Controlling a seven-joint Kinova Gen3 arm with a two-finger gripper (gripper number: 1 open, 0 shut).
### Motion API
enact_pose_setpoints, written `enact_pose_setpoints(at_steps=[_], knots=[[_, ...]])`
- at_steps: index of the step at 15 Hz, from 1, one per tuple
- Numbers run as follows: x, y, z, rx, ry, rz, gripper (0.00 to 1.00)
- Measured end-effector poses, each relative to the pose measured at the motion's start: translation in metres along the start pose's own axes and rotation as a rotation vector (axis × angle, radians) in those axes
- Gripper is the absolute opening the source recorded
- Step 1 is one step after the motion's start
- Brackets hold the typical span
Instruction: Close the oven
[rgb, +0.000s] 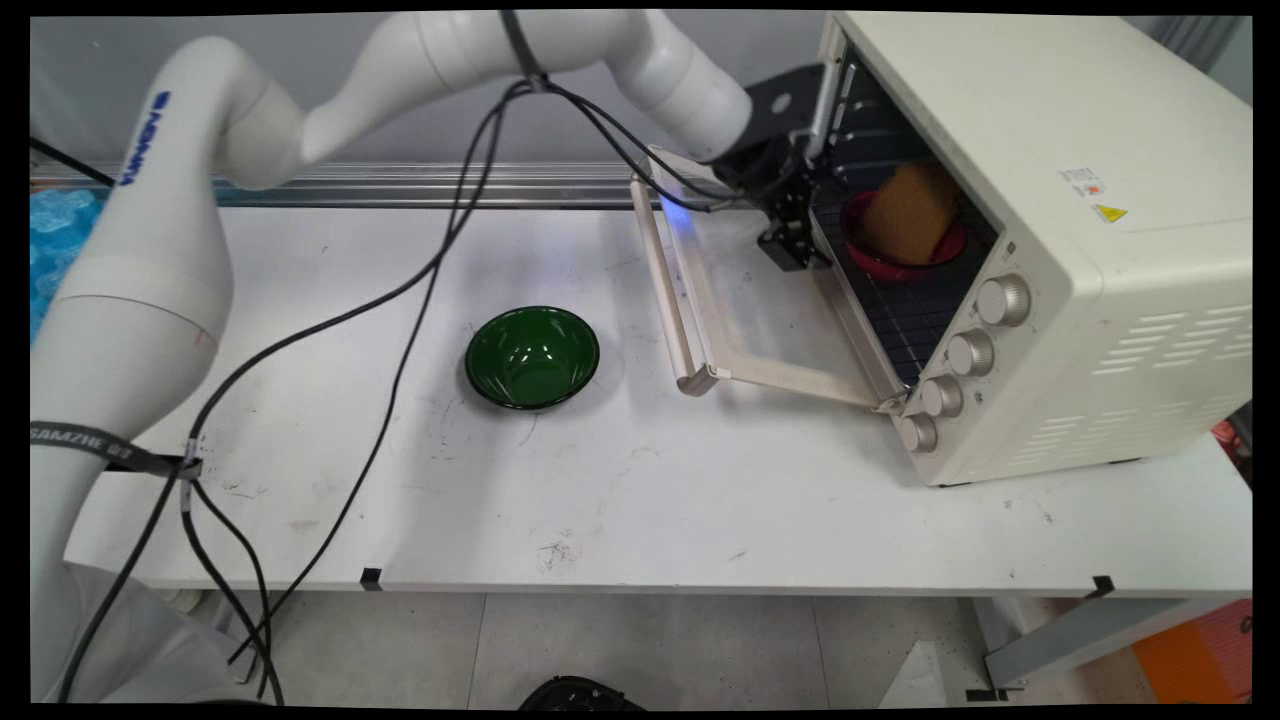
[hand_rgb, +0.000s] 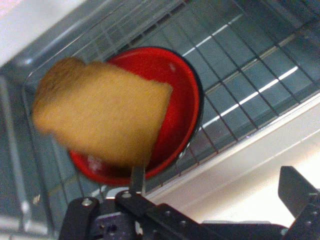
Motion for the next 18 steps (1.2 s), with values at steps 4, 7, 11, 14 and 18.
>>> enact_pose_setpoints(at_steps=[4, 7, 11, 14, 18], knots=[[-0.014, 0.002, -0.043, 0.018, 0.010, -0.187, 1.00], [-0.028, 0.005, -0.075, 0.030, 0.018, -0.323, 1.00], [-0.050, 0.012, -0.114, 0.038, 0.024, -0.478, 1.00], [-0.067, 0.020, -0.139, 0.043, 0.023, -0.572, 1.00], [-0.090, 0.032, -0.165, 0.045, 0.011, -0.661, 1.00]])
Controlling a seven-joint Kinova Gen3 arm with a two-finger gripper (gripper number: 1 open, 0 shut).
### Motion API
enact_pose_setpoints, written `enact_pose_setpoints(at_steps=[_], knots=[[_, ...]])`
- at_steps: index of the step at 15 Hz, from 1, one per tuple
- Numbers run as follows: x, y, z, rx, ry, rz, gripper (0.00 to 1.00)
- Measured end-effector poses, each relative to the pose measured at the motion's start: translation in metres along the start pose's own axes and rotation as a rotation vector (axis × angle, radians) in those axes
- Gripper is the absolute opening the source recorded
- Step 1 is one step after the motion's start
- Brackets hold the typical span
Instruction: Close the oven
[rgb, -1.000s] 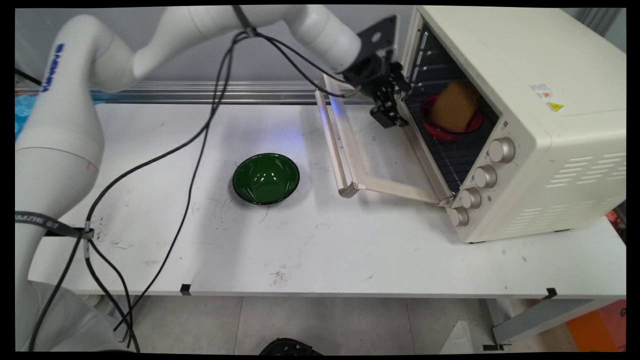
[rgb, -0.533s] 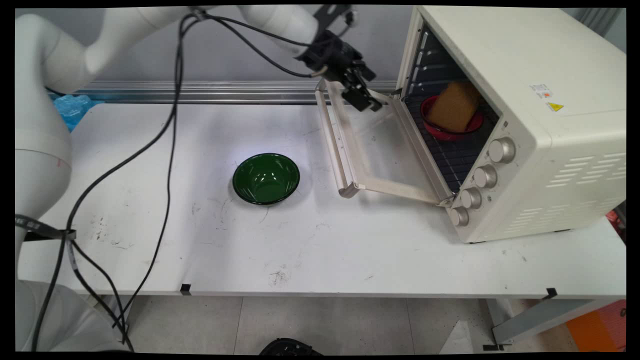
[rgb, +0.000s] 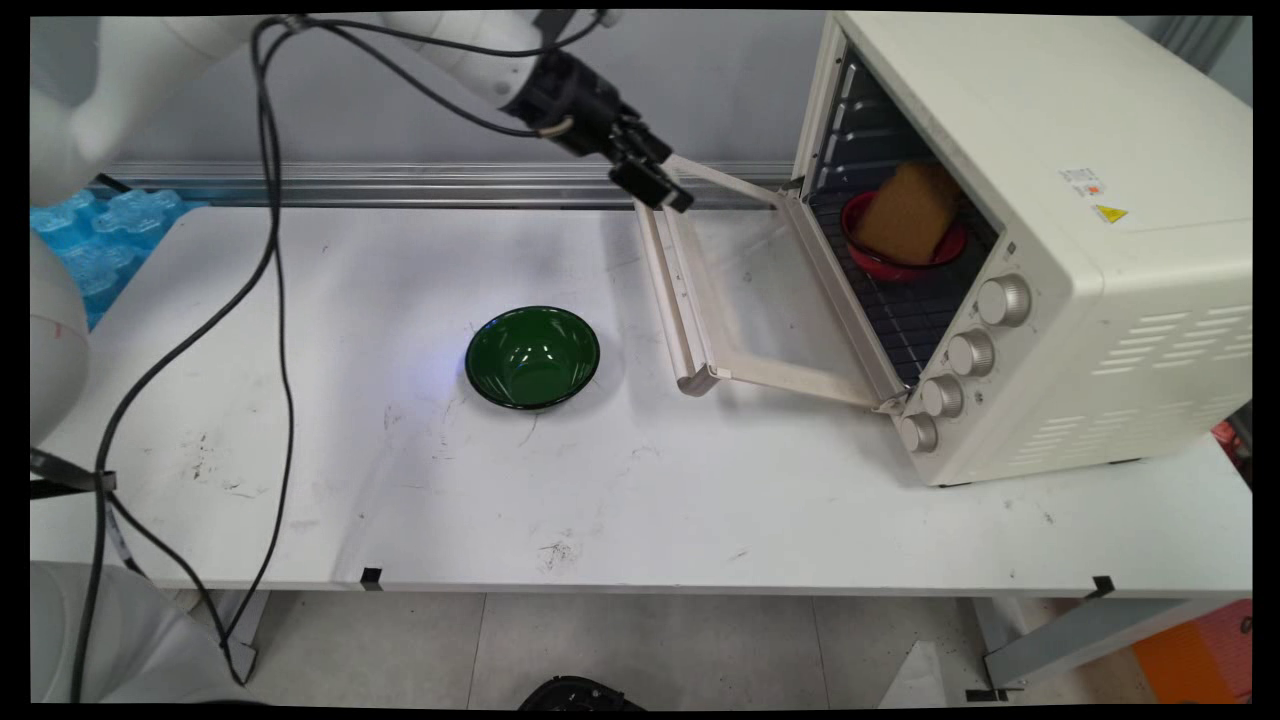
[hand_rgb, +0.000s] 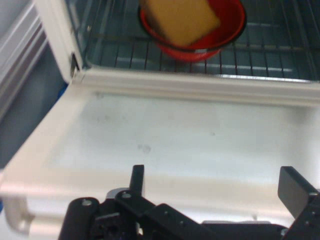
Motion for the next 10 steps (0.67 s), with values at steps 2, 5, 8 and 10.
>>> enact_pose_setpoints(at_steps=[2, 5, 8, 10], knots=[[-0.013, -0.001, -0.009, 0.003, -0.008, -0.027, 1.00], [-0.030, -0.002, -0.016, 0.003, -0.022, -0.047, 1.00], [-0.050, -0.003, -0.020, 0.004, -0.040, -0.054, 1.00], [-0.061, -0.005, -0.020, 0.004, -0.050, -0.055, 1.00]])
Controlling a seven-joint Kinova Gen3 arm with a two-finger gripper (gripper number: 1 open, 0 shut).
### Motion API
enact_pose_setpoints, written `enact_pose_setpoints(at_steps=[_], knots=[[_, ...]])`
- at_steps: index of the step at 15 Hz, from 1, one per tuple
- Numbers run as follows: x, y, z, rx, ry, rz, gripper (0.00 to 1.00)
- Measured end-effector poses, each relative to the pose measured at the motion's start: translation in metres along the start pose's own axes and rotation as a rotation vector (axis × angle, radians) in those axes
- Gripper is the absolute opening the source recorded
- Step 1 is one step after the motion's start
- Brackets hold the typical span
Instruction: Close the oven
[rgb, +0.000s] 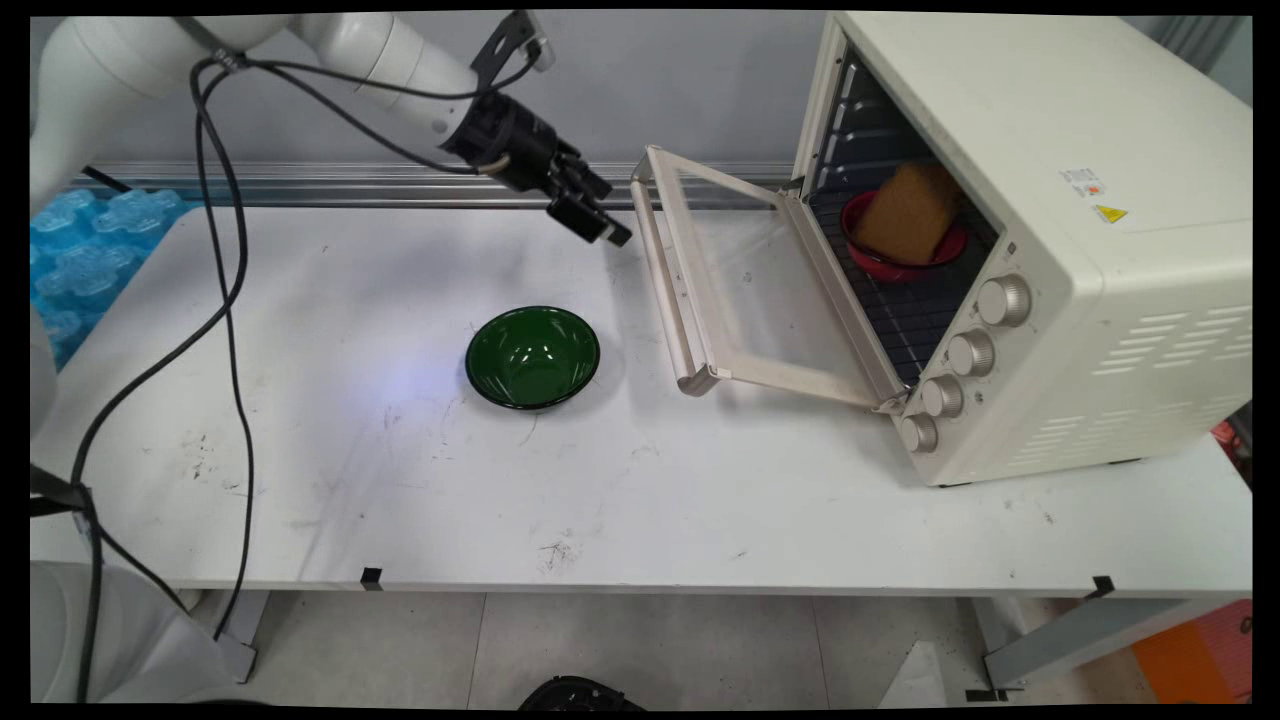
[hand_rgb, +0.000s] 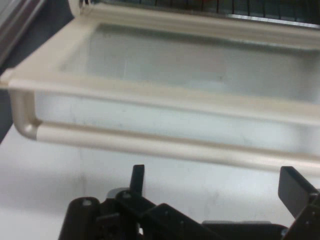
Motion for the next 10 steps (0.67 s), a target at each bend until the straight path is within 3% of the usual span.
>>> enact_pose_setpoints(at_steps=[2, 3, 10], knots=[[-0.010, -0.002, 0.002, 0.000, -0.010, 0.003, 1.00], [-0.015, -0.003, 0.004, 0.001, -0.015, 0.004, 0.00], [-0.037, -0.011, 0.025, -0.003, -0.038, 0.029, 0.00]])
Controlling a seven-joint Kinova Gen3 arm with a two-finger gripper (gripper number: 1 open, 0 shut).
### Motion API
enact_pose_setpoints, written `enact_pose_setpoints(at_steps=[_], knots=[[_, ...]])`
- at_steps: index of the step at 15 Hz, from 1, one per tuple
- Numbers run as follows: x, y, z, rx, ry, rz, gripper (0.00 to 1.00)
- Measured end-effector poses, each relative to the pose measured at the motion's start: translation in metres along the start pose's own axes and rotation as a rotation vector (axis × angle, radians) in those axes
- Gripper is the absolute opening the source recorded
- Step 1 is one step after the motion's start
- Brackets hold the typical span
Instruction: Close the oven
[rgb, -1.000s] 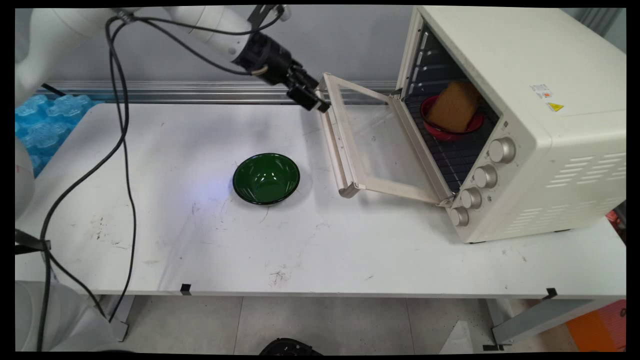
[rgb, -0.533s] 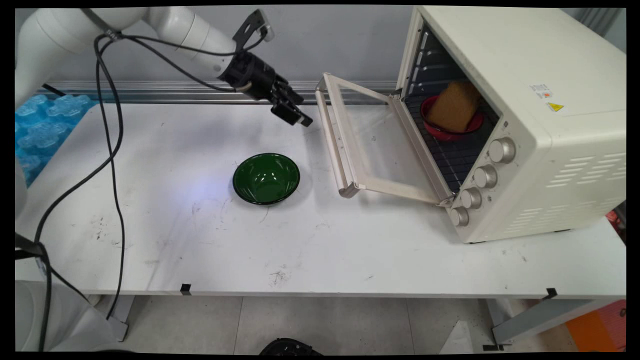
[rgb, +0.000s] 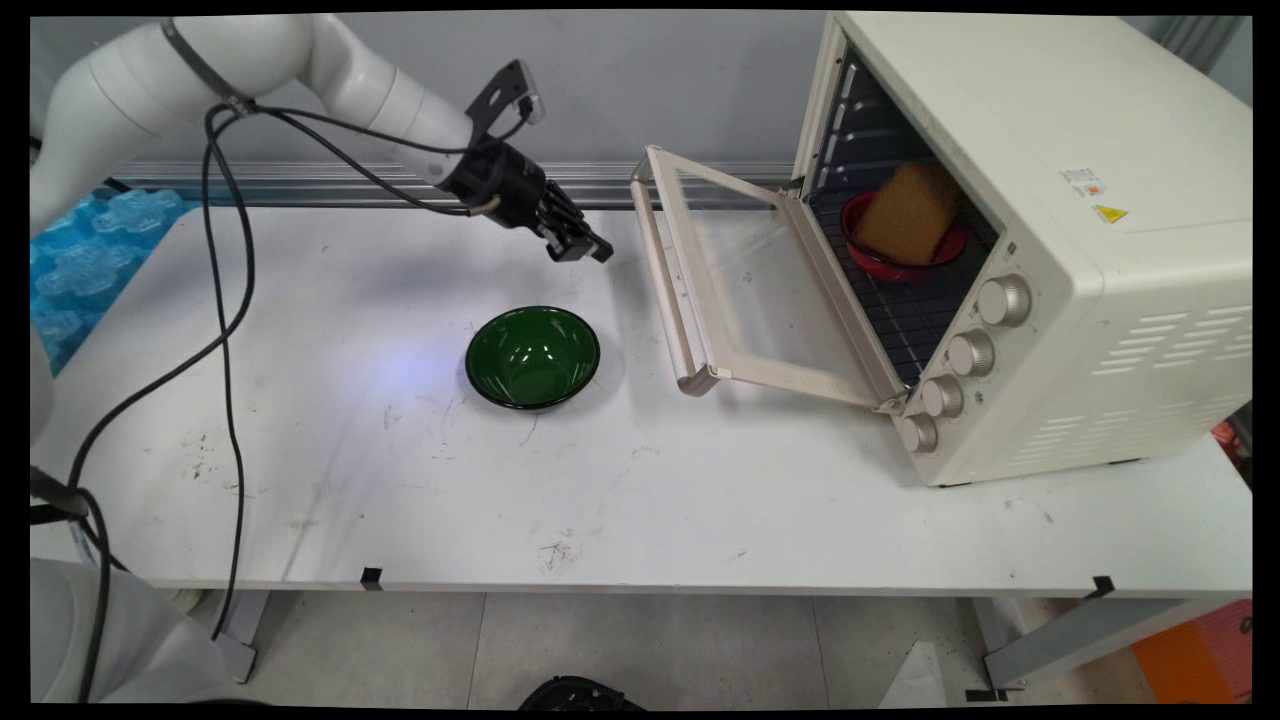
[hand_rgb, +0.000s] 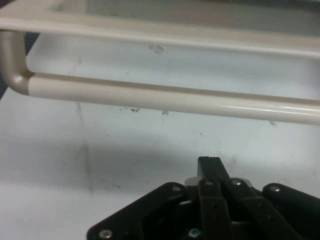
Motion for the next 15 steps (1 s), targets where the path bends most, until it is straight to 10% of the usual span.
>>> enact_pose_setpoints(at_steps=[15], knots=[[0.000, -0.011, 0.081, -0.039, 0.021, 0.086, 0.00]])
